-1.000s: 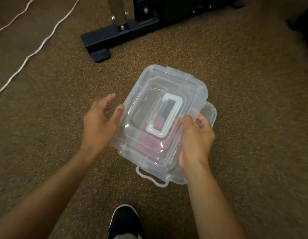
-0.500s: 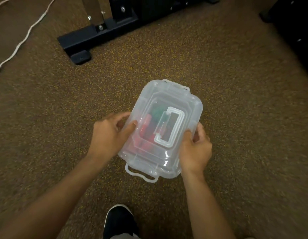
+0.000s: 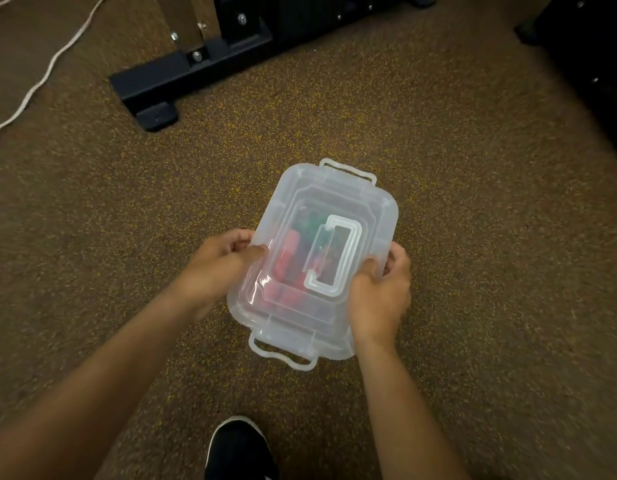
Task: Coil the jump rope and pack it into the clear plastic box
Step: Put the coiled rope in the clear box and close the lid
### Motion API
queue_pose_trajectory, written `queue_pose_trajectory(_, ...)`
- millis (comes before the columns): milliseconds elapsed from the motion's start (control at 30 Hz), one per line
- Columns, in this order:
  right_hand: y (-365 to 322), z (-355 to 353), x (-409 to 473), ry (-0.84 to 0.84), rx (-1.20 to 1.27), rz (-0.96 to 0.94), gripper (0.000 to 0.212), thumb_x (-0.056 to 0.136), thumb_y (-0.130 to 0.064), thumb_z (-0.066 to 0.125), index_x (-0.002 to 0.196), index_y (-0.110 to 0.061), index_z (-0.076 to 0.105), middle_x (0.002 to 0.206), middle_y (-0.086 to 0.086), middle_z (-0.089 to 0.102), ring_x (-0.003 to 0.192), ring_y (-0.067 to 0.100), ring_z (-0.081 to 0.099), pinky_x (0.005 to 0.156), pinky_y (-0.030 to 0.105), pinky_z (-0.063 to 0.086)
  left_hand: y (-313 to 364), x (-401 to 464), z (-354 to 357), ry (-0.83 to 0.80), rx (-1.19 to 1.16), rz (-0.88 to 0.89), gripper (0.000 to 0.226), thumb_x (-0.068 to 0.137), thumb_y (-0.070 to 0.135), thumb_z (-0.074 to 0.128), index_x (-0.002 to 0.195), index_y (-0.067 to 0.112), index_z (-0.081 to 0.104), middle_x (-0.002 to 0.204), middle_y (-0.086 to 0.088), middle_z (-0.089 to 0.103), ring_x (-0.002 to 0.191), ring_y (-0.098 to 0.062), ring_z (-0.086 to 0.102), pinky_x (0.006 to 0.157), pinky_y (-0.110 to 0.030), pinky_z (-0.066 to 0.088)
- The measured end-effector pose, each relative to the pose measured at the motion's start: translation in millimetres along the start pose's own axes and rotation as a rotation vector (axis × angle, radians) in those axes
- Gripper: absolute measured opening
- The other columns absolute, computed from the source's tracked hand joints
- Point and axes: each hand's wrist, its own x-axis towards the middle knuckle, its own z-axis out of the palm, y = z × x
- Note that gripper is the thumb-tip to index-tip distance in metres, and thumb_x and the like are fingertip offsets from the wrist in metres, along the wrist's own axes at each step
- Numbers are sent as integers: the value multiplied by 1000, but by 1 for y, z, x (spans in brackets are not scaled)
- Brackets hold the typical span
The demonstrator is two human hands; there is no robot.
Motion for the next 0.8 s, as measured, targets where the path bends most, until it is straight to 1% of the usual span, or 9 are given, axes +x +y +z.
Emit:
queue_pose_trajectory(100,-5,-2,4,-47,11,73,36,93,-24,53,128,-26,50,121,2,63,105,23,64,87,40,54,-2,4,-2,-24,44,-13,20,97,27,64,117,29,66,115,-3,73,100,-27,74,92,-52,58)
queue_pose_trajectory(133,-7,-4,5,-53,9,92,37,92,-25,54,129,-26,48,123,2,60,106,22,63,89,41,53,2,4,-2,-31,78,-4,27,95,33,66,122,32,61,120,1,68,104,-26,71,93,-54,57)
queue_pose_trajectory(200,-15,-7,8,-24,-1,49,52,90,-26,58,140,-26,42,133,-1,50,118,21,56,97,42,50,15,11,0,14,114,60,47,91,44,68,133,41,47,131,9,56,117,-21,62,99,-54,53)
queue_pose_trajectory(267,-24,-9,15,22,-37,-79,65,86,-26,60,148,-26,38,141,-2,44,130,21,46,108,44,42,34,23,9,109,235,225,60,90,48,68,142,44,38,142,8,46,127,-17,51,105,-49,47)
queue_pose_trajectory(333,-35,-5,28,58,-140,-221,67,84,-25,62,149,-23,42,145,2,46,136,23,41,114,49,36,53,37,22,162,486,440,66,92,46,67,148,39,34,149,1,38,133,-19,44,110,-47,42)
queue_pose_trajectory(433,-55,10,53,51,-339,-366,68,87,-18,64,151,-19,41,150,7,47,140,27,39,113,47,32,72,60,42,121,731,615,70,93,46,62,152,31,28,150,-5,34,136,-27,42,112,-49,39)
queue_pose_trajectory(500,-64,23,68,22,-443,-418,68,89,-19,61,153,-17,40,152,8,47,141,29,39,110,47,34,77,76,52,95,880,633,71,95,53,53,155,28,24,153,-9,32,137,-33,42,109,-53,42)
queue_pose_trajectory(633,-63,38,80,-90,-622,-404,65,96,-28,48,158,-13,32,155,11,46,142,32,38,107,50,37,74,93,64,82,1142,586,74,97,63,36,158,24,20,154,-14,33,134,-43,43,99,-59,47)
queue_pose_trajectory(800,-62,40,90,-110,-727,-415,60,100,-30,36,158,-12,31,156,10,46,140,33,40,104,52,41,75,99,67,105,1186,609,78,95,65,31,160,24,18,147,-16,42,127,-45,47,95,-56,49)
